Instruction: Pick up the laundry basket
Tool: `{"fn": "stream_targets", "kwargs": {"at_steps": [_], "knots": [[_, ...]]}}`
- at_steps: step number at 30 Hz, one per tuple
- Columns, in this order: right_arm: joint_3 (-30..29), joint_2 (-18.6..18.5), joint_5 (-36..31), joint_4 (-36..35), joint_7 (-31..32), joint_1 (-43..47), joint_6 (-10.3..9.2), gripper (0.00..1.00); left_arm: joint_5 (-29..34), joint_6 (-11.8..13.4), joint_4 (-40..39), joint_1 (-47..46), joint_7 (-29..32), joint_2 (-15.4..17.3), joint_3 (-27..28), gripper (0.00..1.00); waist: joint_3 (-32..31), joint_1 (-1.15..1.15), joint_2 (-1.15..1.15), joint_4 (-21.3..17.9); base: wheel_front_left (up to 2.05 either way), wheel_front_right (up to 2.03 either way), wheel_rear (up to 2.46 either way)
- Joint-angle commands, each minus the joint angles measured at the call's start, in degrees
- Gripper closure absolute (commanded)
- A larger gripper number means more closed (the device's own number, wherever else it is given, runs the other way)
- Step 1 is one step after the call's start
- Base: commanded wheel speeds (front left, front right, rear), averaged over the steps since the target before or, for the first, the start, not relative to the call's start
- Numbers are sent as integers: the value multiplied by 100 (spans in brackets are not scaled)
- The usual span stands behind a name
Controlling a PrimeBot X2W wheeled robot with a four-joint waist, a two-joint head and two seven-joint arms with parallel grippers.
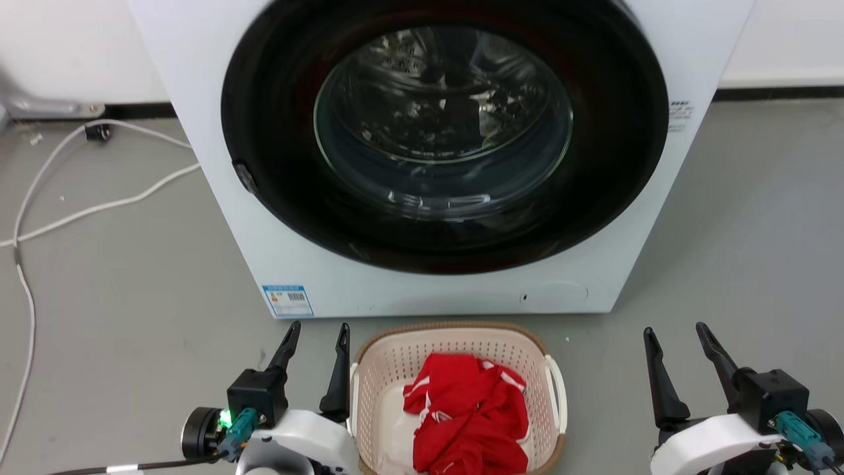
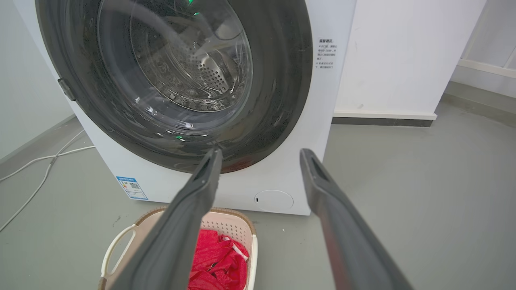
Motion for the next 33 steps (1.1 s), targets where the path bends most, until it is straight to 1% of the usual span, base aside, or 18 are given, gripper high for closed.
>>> {"fn": "stream_targets", "kwargs": {"at_steps": [1, 5, 10, 17, 26, 28, 29, 33], "knots": [[1, 6, 26, 30, -12, -60, -2, 0, 14, 31, 22, -102, -14, -1, 19, 0, 171, 0, 0, -19, 0, 0, 0], [6, 5, 57, 161, 27, -219, -2, 0, -29, 51, 175, -229, -14, -1, 42, 0, 569, 0, 0, -67, 0, 0, 0], [43, 5, 100, 469, -23, -515, -2, 0, -91, 66, 517, -512, -13, -1, 26, 0, 1210, 0, 0, -132, 0, 0, 0], [135, 4, 114, 1085, -68, -1108, -2, 0, -218, 9, 1160, -1130, -14, 0, 37, 0, 2150, 0, 0, -190, 0, 0, 0], [227, 4, 82, 2041, -189, -2098, -2, 0, -351, -203, 2191, -2169, -13, 2, 260, 0, 3234, 0, 0, -226, 0, 0, 0], [279, 5, 44, 2309, -194, -2347, -2, 0, -374, -256, 2471, -2399, -14, 16, 311, 0, 3411, 0, 0, -238, 0, 0, 0], [279, 5, 44, 2309, -194, -2347, -2, 0, -374, -256, 2471, -2399, -14, 16, 311, 0, 3411, 0, 0, -238, 0, 0, 0], [435, 4, 79, 2890, -230, -2881, -2, 0, -446, -360, 3073, -2900, -14, 83, 378, 0, 3757, 0, 0, -262, 0, 0, 0]]}}
